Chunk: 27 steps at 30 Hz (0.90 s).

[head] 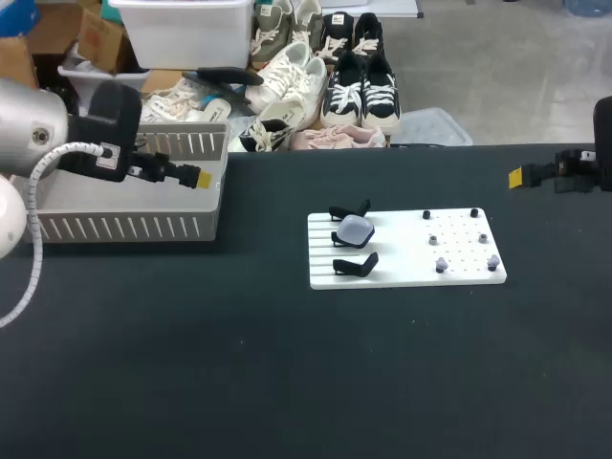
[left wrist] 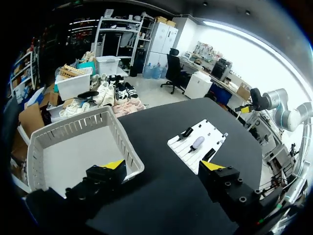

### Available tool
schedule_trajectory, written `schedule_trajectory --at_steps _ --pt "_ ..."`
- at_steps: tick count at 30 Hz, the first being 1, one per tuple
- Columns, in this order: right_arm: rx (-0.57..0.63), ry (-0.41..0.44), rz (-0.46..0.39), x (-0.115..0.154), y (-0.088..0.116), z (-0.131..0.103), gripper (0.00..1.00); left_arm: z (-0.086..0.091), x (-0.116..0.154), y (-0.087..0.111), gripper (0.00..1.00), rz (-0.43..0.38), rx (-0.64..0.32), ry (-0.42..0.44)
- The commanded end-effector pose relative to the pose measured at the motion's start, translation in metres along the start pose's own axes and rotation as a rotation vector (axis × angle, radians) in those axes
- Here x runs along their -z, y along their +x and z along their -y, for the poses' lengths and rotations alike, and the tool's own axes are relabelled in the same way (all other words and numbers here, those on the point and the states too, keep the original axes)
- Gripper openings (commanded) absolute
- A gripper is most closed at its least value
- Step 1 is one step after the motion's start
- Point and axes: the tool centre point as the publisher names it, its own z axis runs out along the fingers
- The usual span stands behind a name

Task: Pick up each earbud case from the left stands, insert the matching earbuds, close the lid, and place the case in the box.

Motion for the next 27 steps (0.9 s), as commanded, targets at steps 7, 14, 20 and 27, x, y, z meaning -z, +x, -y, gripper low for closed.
schedule_trajectory --at_steps 7,14,20,27 --pt "0.001 -0.004 -0.001 0.0 0.0 0.001 1.0 0.019 -0.044 -0.015 1.0 -0.052 -0.338 0.249" --pt "0.001 -0.004 -0.001 0.0 0.0 0.001 1.0 0.032 -0.07 -0.017 1.0 -0.064 -0.507 0.378" --pt "0.001 -0.004 -0.001 0.0 0.0 0.001 1.0 0.039 -0.092 -0.012 1.0 -0.065 -0.624 0.403" --pt "0.001 -0.004 -0.001 0.0 0.0 0.001 1.0 0.047 -0.114 -0.001 1.0 -0.064 -0.662 0.484"
